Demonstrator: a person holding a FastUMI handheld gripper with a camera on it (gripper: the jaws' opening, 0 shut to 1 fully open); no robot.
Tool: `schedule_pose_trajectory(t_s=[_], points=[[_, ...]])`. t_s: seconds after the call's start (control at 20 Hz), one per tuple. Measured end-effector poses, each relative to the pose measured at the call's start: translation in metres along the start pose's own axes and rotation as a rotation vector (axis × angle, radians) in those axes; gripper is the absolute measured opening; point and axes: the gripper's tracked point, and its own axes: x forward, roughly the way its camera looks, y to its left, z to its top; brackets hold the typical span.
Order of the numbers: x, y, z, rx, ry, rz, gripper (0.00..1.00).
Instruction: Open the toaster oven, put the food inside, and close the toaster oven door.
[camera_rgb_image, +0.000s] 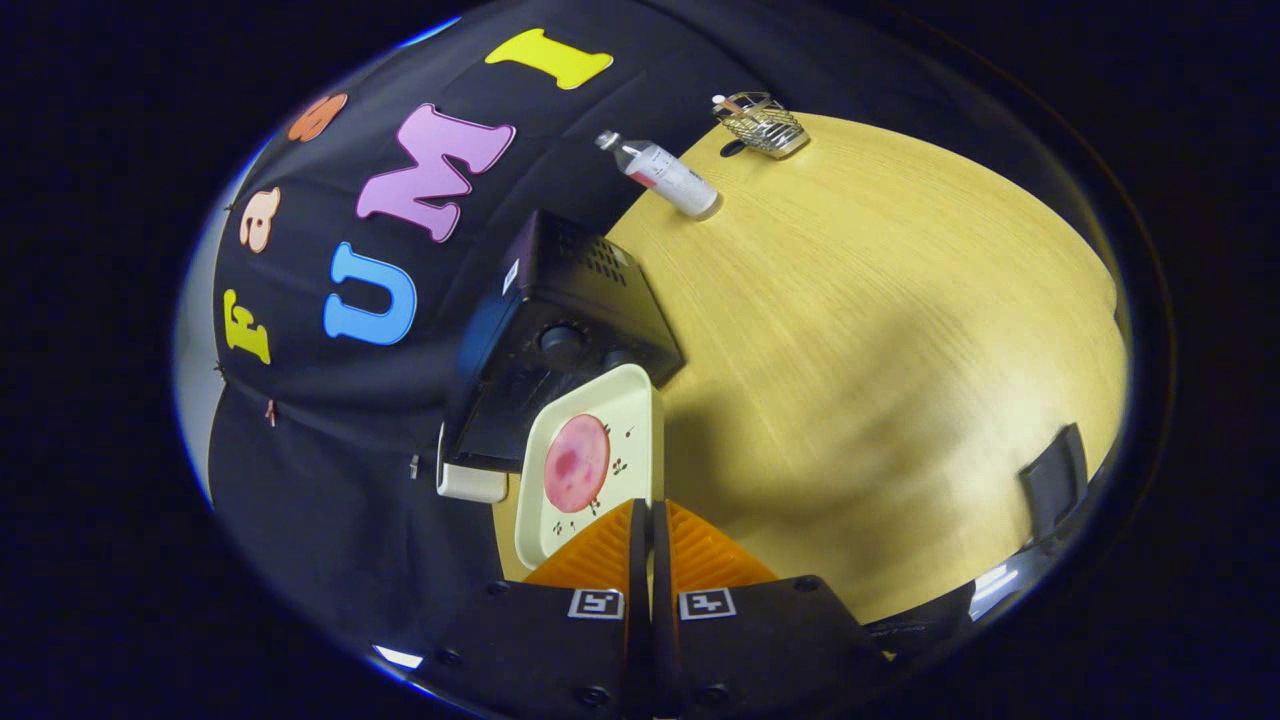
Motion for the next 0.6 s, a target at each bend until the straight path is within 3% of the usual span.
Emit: schedule_pose_trajectory(t_s=[0.35,0.6], points=[[0.059,0.057,-0.023,0.037,-0.133,0.001,0.05],[0.116,0.07,-0.02,0.056,-0.194,-0.032,0.06]])
